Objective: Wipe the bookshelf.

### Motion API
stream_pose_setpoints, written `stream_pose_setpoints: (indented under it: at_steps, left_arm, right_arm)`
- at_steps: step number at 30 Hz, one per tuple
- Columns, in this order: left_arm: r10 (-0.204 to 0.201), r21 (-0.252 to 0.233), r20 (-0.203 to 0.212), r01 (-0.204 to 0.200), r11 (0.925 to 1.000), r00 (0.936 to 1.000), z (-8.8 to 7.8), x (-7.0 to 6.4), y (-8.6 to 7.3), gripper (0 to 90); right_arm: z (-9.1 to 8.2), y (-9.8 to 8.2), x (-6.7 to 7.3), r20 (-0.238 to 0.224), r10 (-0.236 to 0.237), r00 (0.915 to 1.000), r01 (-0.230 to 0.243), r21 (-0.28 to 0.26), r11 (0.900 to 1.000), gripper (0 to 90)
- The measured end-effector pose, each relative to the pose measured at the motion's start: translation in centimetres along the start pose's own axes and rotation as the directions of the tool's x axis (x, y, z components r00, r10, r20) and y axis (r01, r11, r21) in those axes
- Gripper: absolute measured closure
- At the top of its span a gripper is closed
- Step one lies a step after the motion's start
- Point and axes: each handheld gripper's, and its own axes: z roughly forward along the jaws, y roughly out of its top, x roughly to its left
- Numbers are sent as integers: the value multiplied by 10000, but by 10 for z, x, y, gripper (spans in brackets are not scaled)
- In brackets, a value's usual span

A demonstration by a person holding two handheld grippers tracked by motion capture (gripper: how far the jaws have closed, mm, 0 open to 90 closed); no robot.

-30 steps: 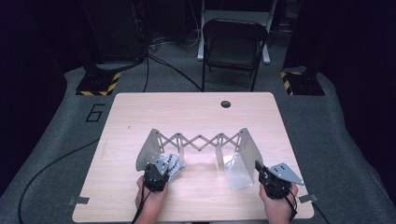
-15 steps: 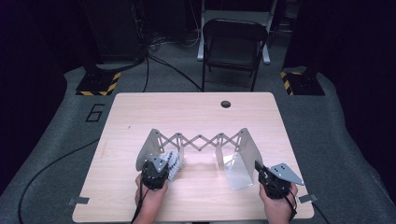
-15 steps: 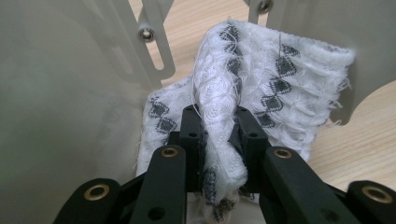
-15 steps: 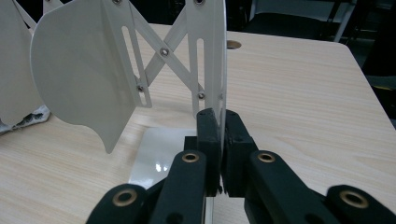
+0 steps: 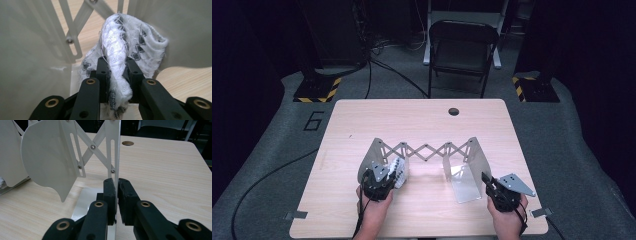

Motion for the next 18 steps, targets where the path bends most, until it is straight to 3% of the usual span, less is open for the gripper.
stream_pose_setpoints:
  at_steps: [12, 18]
  left_arm:
    - [-412, -1101, 823, 502, 9927, 9958, -23, -3, 34, 770]
    - [-305, -1524, 1231, 493, 9871, 9919, -35, -4, 47, 770]
  right_arm:
    - [0, 1, 0, -21, 7, 10000, -6, 101, 9999, 854]
    - [0, 1, 0, -2, 41, 10000, -41, 100, 9999, 854]
